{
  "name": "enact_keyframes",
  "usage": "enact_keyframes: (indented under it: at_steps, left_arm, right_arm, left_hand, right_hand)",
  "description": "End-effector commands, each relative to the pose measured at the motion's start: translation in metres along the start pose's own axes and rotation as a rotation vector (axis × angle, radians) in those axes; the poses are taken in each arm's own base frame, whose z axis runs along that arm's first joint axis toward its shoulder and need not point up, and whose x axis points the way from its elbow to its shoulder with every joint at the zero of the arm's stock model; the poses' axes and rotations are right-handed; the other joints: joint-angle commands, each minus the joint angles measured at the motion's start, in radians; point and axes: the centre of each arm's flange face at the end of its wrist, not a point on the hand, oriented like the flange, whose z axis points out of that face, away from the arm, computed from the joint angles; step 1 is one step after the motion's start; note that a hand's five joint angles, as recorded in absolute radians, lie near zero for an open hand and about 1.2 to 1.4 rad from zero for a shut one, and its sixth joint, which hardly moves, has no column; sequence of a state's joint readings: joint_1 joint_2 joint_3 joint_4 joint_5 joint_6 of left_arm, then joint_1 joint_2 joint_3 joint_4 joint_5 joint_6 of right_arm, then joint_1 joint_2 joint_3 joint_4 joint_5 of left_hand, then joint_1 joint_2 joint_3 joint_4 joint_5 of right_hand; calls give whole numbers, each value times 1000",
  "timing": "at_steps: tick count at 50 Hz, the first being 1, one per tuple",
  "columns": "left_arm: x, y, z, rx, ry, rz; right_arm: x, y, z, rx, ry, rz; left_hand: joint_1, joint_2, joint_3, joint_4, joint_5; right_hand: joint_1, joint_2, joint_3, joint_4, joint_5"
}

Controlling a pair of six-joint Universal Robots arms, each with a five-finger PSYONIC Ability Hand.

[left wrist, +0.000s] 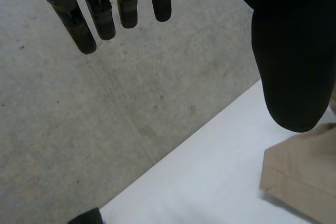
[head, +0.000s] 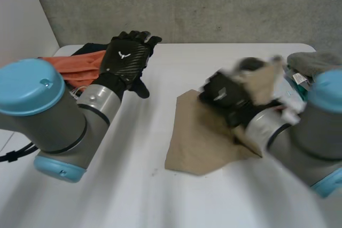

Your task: Fold the laundry.

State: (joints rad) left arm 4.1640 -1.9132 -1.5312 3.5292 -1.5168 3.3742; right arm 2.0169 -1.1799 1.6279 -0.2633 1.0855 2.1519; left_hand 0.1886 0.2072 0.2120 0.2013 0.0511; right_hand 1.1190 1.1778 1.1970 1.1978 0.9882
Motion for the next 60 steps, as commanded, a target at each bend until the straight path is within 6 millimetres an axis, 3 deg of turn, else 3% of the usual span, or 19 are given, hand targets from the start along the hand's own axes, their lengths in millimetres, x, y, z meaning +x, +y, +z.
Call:
enact_keyframes:
  at_steps: [1, 3, 4, 6, 7, 12, 15, 19, 24, 29, 33, 38, 48, 53, 60]
  left_arm:
    - [-6, 10, -8, -38, -14, 0]
    - [-6, 11, -8, -40, -12, 0]
    - [-7, 10, -8, -37, -14, 1]
    - [-8, 8, -6, -25, -19, 1]
    - [-8, 6, -5, -20, -20, 2]
    - [-10, -12, 8, 49, -28, 5]
    - [-10, -24, 20, 91, -32, -3]
    - [9, -27, 35, 109, 19, -46]
    - [49, -15, 45, 30, 124, -74]
    - [82, 15, 52, -92, 199, -77]
    - [98, 35, 49, -172, 230, -74]
    - [96, 53, 44, -264, 166, -54]
    - [95, 95, 24, -505, 151, -2]
    - [99, 104, 21, -537, 170, 21]
    - [99, 95, 24, -506, 178, 49]
  right_arm:
    - [-76, -15, 13, 71, -221, -143]
    - [-73, -20, 13, 72, -212, -151]
    - [-69, -22, 13, 69, -196, -135]
    - [-62, -26, 13, 70, -178, -93]
    - [-57, -29, 12, 73, -167, -61]
    - [-10, -54, -4, 115, -50, 330]
    - [10, -53, -9, 109, 5, 501]
    - [60, -26, -22, 45, 180, 738]
    - [91, 7, -37, -92, 318, 813]
    - [92, 30, -25, -180, 294, 840]
    - [82, 45, -12, -252, 215, 840]
    - [57, 68, 5, -315, 76, 827]
    - [28, 101, 18, -403, 22, 782]
    - [22, 109, 20, -424, 15, 737]
    - [29, 106, 19, -400, 43, 716]
  left_hand:
    - [-14, -33, -38, -27, -51]
    - [-14, -33, -38, -27, -51]
    - [-14, -33, -38, -27, -51]
    - [-14, -33, -38, -27, -51]
    - [-14, -33, -38, -27, -51]
    - [-14, -33, -38, -27, -51]
    - [-14, -33, -38, -27, -51]
    - [-14, -33, -38, -27, -51]
    - [-14, -33, -38, -27, -51]
    - [-2, -20, -25, -14, -39]
    - [10, -8, -13, -3, -27]
    - [13, -5, -10, 0, -24]
    - [7, -11, -16, -5, -30]
    - [10, -8, -13, -3, -27]
    - [-2, -20, -25, -14, -38]
  right_hand:
    - [277, 218, 199, 198, 234]
    - [243, 185, 165, 165, 200]
    - [-324, -382, -402, -403, -367]
    - [-838, -897, -916, -917, -882]
    - [-939, -998, -1017, -1018, -983]
    - [-945, -1003, -1022, -1023, -988]
    - [-945, -1003, -1022, -1023, -988]
    - [-945, -1003, -1022, -1023, -988]
    - [-945, -1003, -1022, -1023, -988]
    - [-945, -1003, -1022, -1023, -988]
    - [-945, -1003, -1022, -1023, -988]
    - [-945, -1003, -1022, -1023, -988]
    - [-945, -1003, -1022, -1023, -988]
    - [-945, -1003, -1022, -1023, -988]
    - [-945, -1003, -1022, -1023, -988]
